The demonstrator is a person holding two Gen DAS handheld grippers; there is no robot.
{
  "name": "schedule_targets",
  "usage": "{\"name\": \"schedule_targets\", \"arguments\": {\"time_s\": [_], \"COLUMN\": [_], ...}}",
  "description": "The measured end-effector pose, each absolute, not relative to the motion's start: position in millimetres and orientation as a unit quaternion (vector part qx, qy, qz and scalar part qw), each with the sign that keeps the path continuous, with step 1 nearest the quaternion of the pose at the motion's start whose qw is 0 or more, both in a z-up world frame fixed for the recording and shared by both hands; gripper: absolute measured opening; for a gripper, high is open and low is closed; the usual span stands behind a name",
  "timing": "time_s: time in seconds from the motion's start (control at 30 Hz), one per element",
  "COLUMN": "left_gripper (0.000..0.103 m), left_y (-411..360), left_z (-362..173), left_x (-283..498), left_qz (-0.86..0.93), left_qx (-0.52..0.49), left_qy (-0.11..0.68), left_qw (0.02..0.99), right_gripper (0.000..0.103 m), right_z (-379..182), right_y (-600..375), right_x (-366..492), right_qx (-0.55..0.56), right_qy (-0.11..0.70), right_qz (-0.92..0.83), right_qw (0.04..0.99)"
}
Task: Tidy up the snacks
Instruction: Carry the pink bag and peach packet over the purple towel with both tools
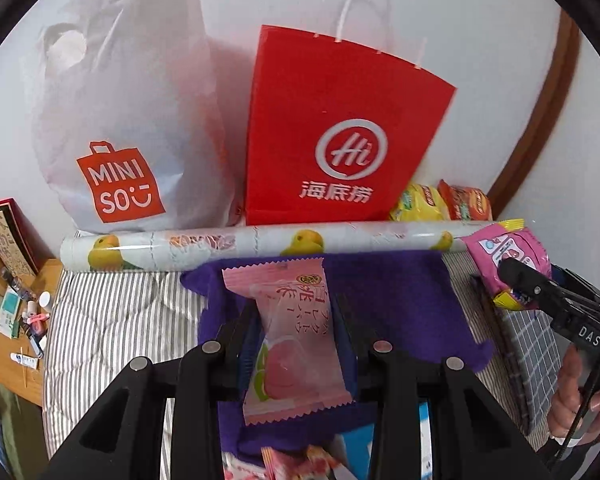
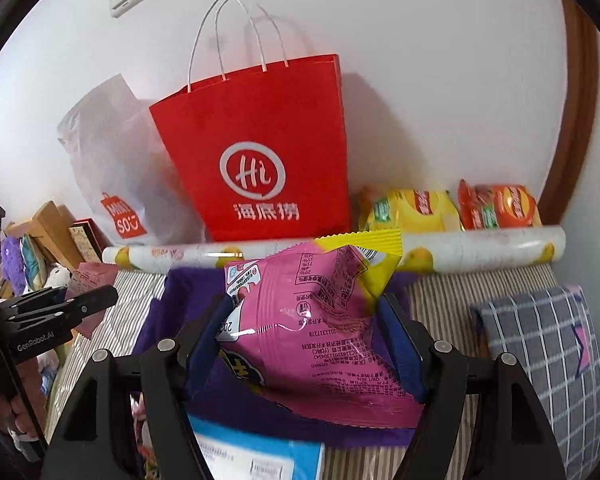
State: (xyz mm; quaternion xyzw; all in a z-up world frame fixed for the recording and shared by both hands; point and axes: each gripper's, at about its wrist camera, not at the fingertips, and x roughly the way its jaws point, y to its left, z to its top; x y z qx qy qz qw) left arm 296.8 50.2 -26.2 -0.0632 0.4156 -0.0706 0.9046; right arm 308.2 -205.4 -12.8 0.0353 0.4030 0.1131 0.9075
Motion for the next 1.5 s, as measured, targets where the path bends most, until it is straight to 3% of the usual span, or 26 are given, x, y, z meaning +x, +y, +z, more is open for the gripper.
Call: {"name": "schedule_targets", "arguments": {"time_s": [0.7, 1.5], "left_gripper": [0.033, 0.033], "left_y": [49.7, 51.8], "left_z": [-113.5, -141.6], "left_x": [366.7, 376.9], "left_qz": [-0.078, -0.076], "left_qx": [-0.073, -0.087], "left_qy": [0.494, 0.529], "left_qw": [0.863, 0.841], "right_gripper": [0.073, 0.074], "right_z": [-98.1, -144.6], "right_y": [-191.5, -182.9], "right_x": [365.2, 378.9], "right_qx": [-0.036, -0.051], "right_qy": [0.475, 0.535], "right_qz": [0.117, 0.114], "right_qw": [0.871, 0.836]}}
